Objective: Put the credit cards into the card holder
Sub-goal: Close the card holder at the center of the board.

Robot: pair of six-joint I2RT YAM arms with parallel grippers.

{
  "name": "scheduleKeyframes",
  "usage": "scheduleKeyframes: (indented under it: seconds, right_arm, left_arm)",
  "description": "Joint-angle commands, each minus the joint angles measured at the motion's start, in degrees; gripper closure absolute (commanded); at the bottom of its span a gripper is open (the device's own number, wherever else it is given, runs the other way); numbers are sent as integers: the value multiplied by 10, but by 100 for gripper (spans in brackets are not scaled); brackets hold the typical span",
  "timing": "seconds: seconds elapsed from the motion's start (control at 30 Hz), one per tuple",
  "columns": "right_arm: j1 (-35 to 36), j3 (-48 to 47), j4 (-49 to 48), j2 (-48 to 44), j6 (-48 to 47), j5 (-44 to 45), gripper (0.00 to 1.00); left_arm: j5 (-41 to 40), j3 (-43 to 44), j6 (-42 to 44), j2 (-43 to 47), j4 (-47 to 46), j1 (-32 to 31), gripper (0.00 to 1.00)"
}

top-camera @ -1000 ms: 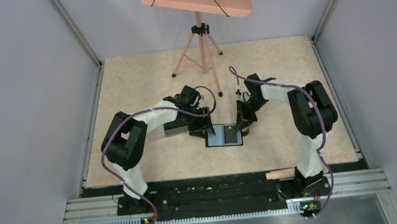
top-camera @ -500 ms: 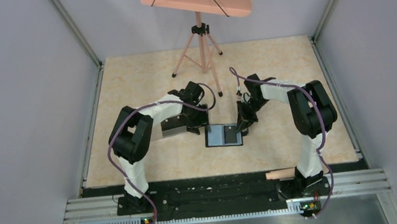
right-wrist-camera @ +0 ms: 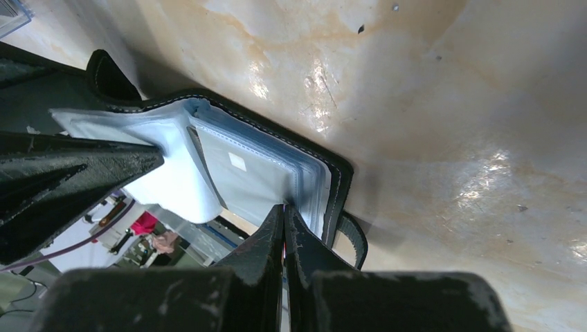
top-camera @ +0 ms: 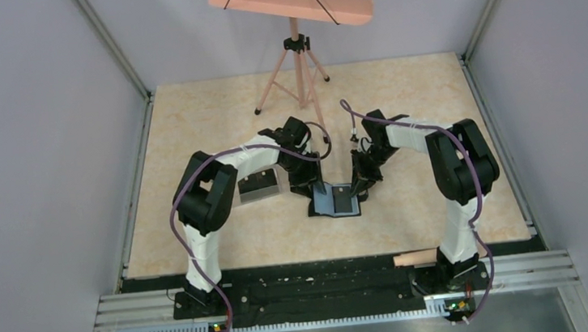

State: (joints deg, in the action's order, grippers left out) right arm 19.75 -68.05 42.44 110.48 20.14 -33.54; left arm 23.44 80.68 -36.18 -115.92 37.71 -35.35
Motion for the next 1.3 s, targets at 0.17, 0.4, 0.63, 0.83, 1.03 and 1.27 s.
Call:
scheduleKeyframes:
  seconds: [0.17,0.4,0.63,0.83,1.03,1.27]
  right_arm:
    - [3,-2,0,25,-11,50,100]
    - [3,0,-1,24,-11,48,100]
    - [3,-2,-1,22,-9,47,100]
    - [4,-6,0,21,-7,45,100]
    - [-1,-25,19,3,-7,55,100]
    - [-24,-53,50,-34,-13,89,100]
  left_arm:
    - [52,16,-19,43,-43,-12,51]
    - [65,9,-26,65,-52,-12,53]
    - [125,-18,-41,63,-119,-22,53]
    - [168,8,-43,18,-140,-39,52]
    - [200,24,-50,-15,-147,-43,52]
    - [209,28,-53,-38,-148,-43,50]
